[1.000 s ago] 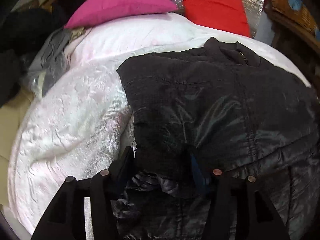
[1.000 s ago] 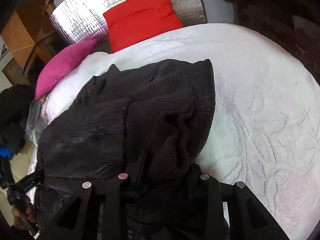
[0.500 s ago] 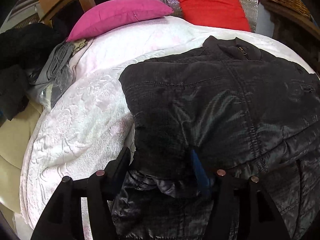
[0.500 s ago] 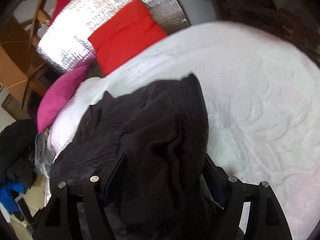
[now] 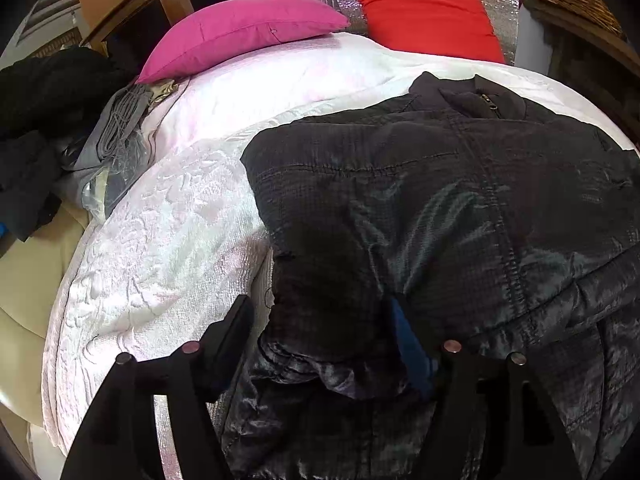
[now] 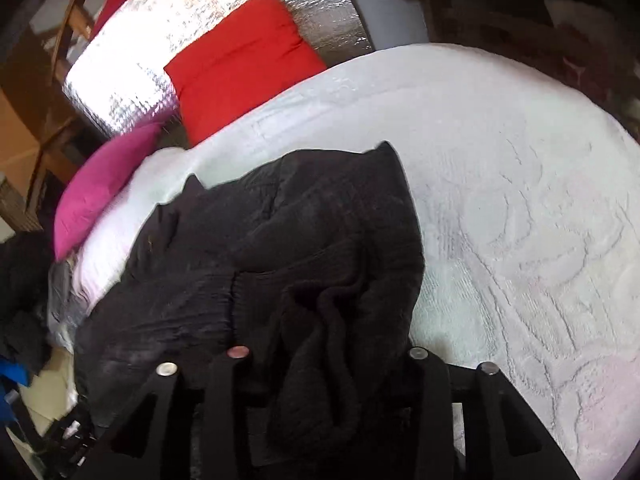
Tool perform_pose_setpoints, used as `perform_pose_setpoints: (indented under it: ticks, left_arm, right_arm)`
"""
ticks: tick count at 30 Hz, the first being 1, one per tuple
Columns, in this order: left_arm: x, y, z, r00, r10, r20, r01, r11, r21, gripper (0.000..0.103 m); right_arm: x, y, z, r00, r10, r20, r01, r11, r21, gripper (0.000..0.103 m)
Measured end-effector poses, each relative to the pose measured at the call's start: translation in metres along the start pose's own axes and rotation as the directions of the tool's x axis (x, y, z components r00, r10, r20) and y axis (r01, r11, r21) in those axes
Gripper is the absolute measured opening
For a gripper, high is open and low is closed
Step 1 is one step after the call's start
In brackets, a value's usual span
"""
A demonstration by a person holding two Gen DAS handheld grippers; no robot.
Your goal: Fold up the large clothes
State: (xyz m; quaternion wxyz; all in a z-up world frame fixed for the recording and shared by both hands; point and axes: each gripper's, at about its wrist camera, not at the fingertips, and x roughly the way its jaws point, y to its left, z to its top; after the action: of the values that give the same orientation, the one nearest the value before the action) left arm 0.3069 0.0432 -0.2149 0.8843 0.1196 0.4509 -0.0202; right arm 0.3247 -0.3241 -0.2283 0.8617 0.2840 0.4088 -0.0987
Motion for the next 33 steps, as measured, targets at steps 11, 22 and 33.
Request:
perform_pose_setpoints:
  ticks: [11, 22, 33]
  left_arm:
    - [-0.016, 0.05, -0.008, 0.973, -0.23, -0.009, 0.223, 0.952, -0.212, 0.084]
    - [0.009, 0.065, -0.008, 0.931, -0.365, -0.014, 0.339, 0.878, -0.337, 0.047]
    - [0.015, 0.063, -0.007, 0.946, -0.317, -0.069, 0.282, 0.909, -0.307, 0.065]
  right_arm:
    - [-0.047, -0.024, -0.009, 0.99, 0.113, -0.084, -0.114, 0.993, -0.01, 0.074]
    - [-0.031, -0.012, -0.022, 0.979, 0.184, -0.088, -0.187, 0.982, -0.016, 0.039]
    - [-0.026, -0.01, -0.029, 0.991, 0.089, -0.104, -0.097, 0.993, -0.074, 0.058]
